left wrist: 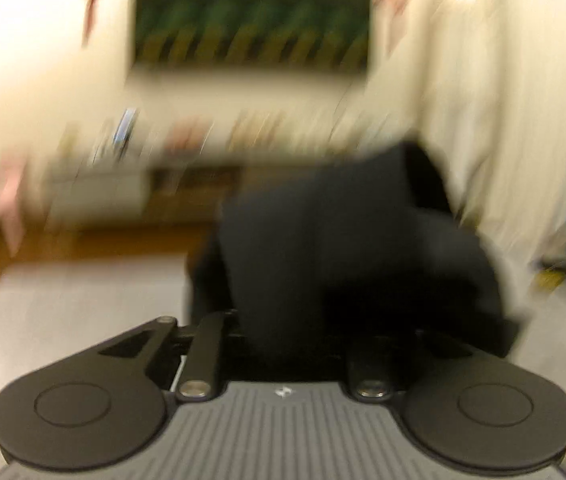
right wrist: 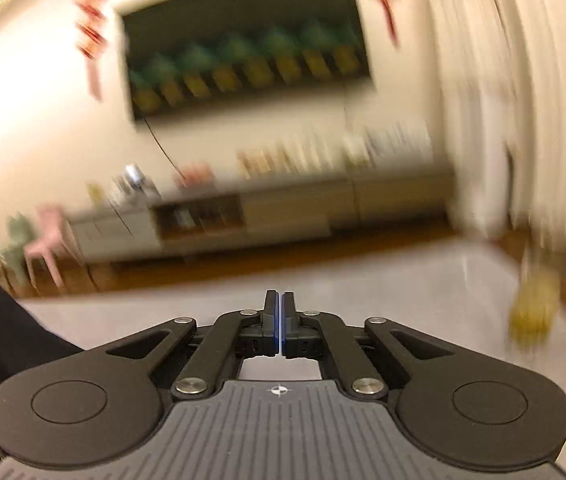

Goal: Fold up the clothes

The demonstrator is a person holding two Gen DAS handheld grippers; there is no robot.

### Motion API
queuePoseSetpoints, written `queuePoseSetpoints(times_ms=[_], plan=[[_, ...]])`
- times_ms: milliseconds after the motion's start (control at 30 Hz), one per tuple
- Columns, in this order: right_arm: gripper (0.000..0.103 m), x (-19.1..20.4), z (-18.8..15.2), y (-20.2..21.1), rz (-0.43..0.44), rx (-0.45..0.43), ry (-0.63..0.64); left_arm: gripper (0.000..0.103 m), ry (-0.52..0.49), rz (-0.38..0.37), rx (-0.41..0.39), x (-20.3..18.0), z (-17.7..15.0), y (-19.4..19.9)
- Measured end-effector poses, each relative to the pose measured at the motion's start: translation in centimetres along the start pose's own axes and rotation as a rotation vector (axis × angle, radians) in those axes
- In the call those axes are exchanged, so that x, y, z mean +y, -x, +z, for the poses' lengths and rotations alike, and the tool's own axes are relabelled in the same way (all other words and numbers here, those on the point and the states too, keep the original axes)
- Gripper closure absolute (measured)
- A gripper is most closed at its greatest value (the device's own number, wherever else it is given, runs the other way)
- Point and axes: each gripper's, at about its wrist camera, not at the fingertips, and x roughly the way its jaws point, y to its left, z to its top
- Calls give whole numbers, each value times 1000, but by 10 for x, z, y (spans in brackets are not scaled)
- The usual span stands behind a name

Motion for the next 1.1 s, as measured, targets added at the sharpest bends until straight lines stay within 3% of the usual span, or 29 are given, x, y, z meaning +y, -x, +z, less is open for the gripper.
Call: queuePoseSetpoints(times_ms=[33,67,100,133,167,200,233,300,367,433,467,500,533,567,600,667,733,867,933,1033,1100], plan=[[102,-1,-13,-19,21,97,-19,83,12,40,90,6,-12,-20],[101,5,-22,-25,51,141,-24,77,24,76,171,12,-24,-37],[88,10,-32,-31,81,185,-29,70,46,69,172,14,-38,-36],[75,17,-41,-36,117,226,-25,51,68,63,171,16,-51,-35],[41,31,-47,-32,183,243,22,38,94,60,166,17,-63,-31],[17,44,-51,-25,247,236,60,35,120,60,163,18,-72,-28],[8,58,-55,-18,296,222,96,34,147,58,160,19,-82,-25],[8,84,-64,-10,350,212,194,30,215,21,173,22,-94,-18],[8,108,-74,-19,323,205,302,20,272,-21,184,19,-102,-20],[9,131,-84,-32,277,197,403,14,307,-35,206,14,-105,-29],[20,138,-88,-37,256,210,420,14,315,-33,213,12,-104,-36],[61,144,-93,-41,235,223,436,15,313,-25,213,11,-103,-43],[84,149,-96,-47,213,235,450,35,302,-14,212,8,-102,-47],[95,148,-95,-55,188,241,445,77,286,-7,220,8,-100,-52],[100,146,-93,-56,169,228,447,86,272,-1,224,9,-98,-55],[101,141,-81,-48,123,167,422,95,272,5,155,20,-82,-39],[102,124,-59,-27,68,68,358,96,272,10,83,32,-65,-21],[103,72,2,29,-94,-182,208,97,274,-15,-167,66,-16,64],[103,42,15,32,-133,-210,137,97,248,1,-174,76,-4,71],[103,28,3,9,-115,-69,84,97,212,38,12,80,-15,31],[103,41,-18,0,-29,16,61,97,205,41,104,79,-32,9]])
